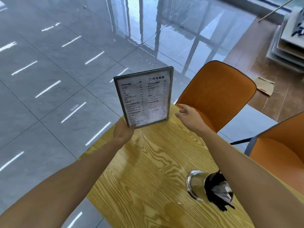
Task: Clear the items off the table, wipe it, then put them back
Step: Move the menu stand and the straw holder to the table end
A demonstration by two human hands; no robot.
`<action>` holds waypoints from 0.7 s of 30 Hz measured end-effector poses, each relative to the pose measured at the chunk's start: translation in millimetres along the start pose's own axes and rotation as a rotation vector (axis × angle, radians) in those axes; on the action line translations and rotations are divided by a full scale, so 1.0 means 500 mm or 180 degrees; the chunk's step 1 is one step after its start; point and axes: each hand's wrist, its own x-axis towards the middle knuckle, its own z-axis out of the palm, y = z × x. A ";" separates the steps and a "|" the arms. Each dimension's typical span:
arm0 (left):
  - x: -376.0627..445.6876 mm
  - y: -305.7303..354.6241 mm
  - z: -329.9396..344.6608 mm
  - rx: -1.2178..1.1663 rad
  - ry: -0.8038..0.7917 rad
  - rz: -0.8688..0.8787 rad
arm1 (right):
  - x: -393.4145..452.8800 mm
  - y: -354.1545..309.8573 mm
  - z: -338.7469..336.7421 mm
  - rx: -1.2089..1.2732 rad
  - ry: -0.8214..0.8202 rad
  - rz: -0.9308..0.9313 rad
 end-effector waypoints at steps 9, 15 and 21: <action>-0.269 0.001 0.231 0.0026 -0.1718 0.0523 | -0.234 0.218 -0.161 0.0322 0.0443 0.0319; -0.395 -0.004 0.330 -0.0038 -0.2151 0.0835 | -0.419 0.370 -0.156 0.1063 0.0081 0.1068; -0.416 -0.019 0.339 -0.0258 -0.2120 0.0800 | -0.483 0.377 -0.076 0.1350 -0.0537 0.1106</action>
